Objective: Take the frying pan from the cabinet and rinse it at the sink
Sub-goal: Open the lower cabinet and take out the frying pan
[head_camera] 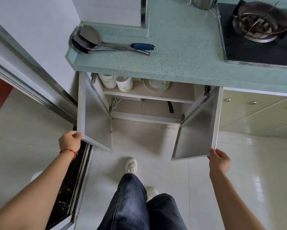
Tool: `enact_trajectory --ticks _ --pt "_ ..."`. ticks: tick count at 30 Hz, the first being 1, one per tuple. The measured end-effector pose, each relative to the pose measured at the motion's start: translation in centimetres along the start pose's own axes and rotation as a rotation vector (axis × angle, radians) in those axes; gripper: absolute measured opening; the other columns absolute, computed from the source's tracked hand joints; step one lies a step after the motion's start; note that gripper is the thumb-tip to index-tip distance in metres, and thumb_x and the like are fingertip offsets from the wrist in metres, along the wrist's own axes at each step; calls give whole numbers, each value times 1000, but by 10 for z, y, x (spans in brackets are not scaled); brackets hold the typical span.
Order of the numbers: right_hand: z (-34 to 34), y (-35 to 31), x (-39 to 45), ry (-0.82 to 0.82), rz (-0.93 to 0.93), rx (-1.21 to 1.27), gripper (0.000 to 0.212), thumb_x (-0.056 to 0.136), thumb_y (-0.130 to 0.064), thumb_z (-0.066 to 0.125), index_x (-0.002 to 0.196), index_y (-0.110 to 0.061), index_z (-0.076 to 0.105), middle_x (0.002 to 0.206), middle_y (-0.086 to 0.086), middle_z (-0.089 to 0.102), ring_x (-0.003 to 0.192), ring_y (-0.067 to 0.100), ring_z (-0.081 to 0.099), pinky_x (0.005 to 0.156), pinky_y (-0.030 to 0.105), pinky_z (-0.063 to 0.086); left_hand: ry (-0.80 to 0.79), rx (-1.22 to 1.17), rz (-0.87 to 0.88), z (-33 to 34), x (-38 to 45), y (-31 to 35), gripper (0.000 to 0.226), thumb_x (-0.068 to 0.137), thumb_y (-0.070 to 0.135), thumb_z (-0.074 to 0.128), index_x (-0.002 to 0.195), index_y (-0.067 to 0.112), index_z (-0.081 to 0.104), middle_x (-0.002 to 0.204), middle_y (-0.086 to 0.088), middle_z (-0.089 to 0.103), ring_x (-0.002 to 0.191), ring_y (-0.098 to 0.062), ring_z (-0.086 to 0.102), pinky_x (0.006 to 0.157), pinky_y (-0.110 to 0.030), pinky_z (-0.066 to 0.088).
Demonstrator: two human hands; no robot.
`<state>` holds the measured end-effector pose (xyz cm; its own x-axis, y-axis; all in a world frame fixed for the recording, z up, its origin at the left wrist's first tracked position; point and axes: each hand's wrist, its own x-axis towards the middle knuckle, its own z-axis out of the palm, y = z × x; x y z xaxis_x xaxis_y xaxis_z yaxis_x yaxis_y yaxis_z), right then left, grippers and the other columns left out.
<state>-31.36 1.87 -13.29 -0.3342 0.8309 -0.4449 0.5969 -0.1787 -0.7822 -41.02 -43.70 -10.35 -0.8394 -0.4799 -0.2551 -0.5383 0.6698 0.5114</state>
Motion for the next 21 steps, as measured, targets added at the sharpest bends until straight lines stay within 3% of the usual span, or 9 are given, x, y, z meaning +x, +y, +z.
enact_trajectory --ticks 3,5,7,11,14,17,21 --pt "-11 0 -14 33 -34 -123 28 83 -12 60 107 1 62 90 16 64 87 30 58 79 32 47 71 79 59 2 -15 4 21 84 10 58 85 -11 61 89 -32 62 84 -46 58 63 -42 45" --pt "-17 2 -32 20 -131 -239 38 84 -8 60 120 3 54 121 25 56 113 36 53 99 39 38 74 145 161 9 -29 7 28 82 13 62 98 -10 60 105 -32 59 98 -46 56 77 -49 48" --pt "-17 6 -50 -26 -268 -321 45 85 -5 59 127 5 46 138 27 40 130 38 38 109 39 28 23 209 308 19 -44 12 39 82 16 63 114 -7 57 122 -29 56 115 -43 51 93 -53 43" --pt "-4 12 -72 -209 -439 -471 47 88 -10 57 131 3 42 142 23 39 133 36 35 109 43 29 -146 303 548 38 -69 32 51 82 35 45 114 -3 58 119 -25 61 110 -40 58 89 -51 48" --pt "16 1 -76 -296 -500 -607 49 89 -17 54 134 -2 40 144 18 39 133 34 36 109 44 31 -235 409 649 48 -71 53 54 85 39 35 115 0 57 117 -21 63 108 -37 60 85 -51 51" --pt "41 -14 -68 -356 -611 -746 48 90 -22 52 134 -5 41 146 15 38 133 33 36 107 46 33 -298 499 714 56 -52 70 65 95 46 13 115 3 57 116 -17 64 106 -34 62 86 -47 52" --pt "83 -33 -48 -359 -683 -876 64 85 -45 30 132 -4 43 143 17 43 131 35 39 107 46 33 -352 558 782 74 -8 90 69 94 47 7 116 4 56 117 -15 65 106 -31 62 89 -47 50"
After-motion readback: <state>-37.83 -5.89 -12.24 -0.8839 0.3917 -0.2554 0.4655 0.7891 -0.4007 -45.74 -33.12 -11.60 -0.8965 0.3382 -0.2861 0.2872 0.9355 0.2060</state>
